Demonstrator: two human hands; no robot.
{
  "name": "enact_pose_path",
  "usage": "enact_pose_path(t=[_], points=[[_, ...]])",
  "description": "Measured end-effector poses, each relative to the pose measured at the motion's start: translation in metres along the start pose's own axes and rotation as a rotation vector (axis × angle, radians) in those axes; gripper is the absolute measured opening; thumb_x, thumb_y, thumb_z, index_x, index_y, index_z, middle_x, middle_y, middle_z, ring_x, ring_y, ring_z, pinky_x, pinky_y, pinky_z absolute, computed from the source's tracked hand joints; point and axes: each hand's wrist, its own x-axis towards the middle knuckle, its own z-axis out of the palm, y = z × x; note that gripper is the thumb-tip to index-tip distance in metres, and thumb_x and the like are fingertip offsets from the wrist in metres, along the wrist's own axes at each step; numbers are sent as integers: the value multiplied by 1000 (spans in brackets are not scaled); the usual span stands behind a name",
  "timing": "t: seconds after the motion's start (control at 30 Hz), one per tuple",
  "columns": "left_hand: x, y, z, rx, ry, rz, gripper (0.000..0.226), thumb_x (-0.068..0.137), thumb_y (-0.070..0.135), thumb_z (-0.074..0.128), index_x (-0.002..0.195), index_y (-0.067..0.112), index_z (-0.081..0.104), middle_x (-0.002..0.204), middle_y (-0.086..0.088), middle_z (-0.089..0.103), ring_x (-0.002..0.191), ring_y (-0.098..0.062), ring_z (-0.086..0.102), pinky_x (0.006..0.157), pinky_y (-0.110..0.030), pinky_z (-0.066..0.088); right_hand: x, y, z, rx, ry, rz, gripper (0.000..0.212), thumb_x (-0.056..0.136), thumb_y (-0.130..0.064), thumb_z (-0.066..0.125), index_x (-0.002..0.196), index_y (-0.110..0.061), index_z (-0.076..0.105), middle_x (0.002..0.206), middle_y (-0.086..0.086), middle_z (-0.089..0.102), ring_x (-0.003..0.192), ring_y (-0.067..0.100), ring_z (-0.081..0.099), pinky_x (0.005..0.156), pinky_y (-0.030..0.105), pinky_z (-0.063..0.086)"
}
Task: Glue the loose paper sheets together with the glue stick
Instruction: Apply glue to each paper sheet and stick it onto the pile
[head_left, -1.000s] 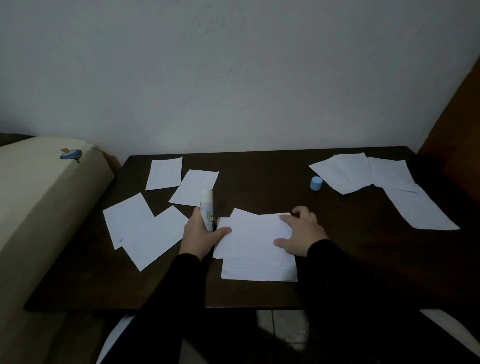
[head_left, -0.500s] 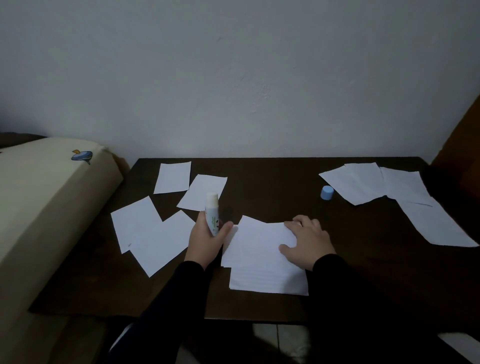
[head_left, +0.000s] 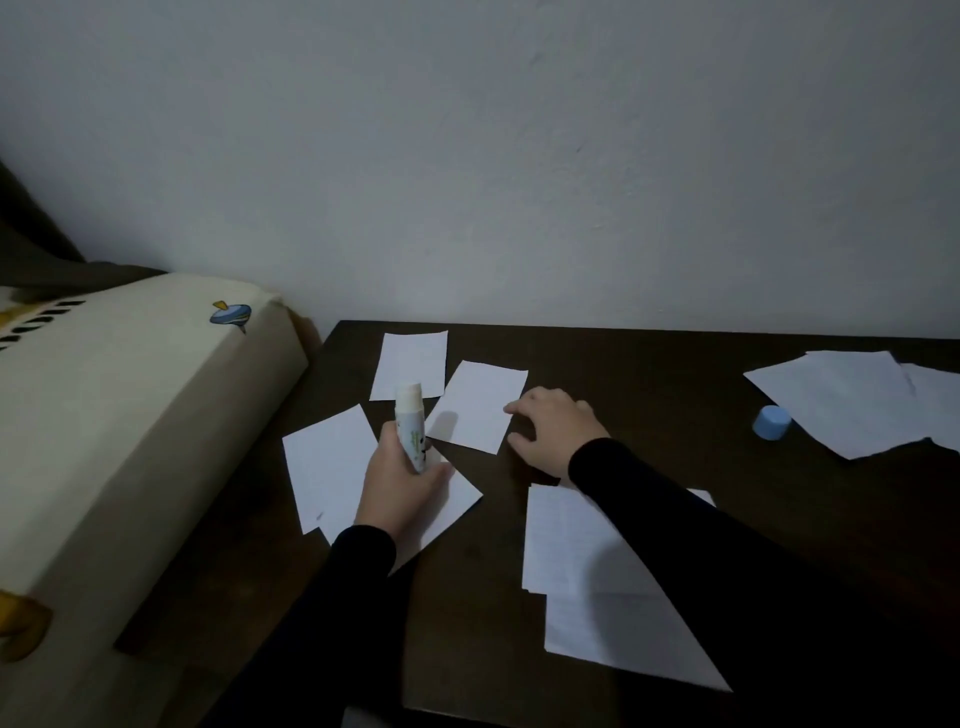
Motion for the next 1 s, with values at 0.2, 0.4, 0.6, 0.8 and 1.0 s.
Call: enact_pose_path(t=[0.2,0.4,0.6,0.8,1.0], points=[[-3,-12,7,-8,32,43,53,85,23,73,121,36,37,122,10,51,113,-13,51,91,-29,49,15,-10,28,-89,-120,-53,53,100,-38,39,150,-29,26,159,-5,19,146,17,13,115,52,16],[-7,-6,10,-15,22,35,47,87,23,70,121,34,40,124,7,52,116,-16,53,96,-35,51,-7,-1,32,-303,72,105,51,95,-55,36,132,-22,49,133,8,45,127,26,40,105,47,27],[-16,10,18,-12,-8,112,40,90,19,65,118,32,40,122,6,51,110,-13,53,93,-30,52,-36,26,27,-265,141,150,47,96,-53,35,131,-26,51,121,4,47,113,22,44,93,37,36],[-23,32,27,-1,-13,104,38,91,23,65,115,30,37,126,3,51,115,-17,52,92,-31,49,-51,71,11,-138,202,110,40,99,-38,37,138,-33,45,133,-5,44,120,14,41,100,36,33],[-28,55,49,-99,-165,149,47,94,23,59,133,22,33,127,2,48,111,-11,46,90,-29,44,-65,123,-3,-35,43,198,41,98,-36,42,139,-37,43,145,-10,36,139,11,23,114,44,18]])
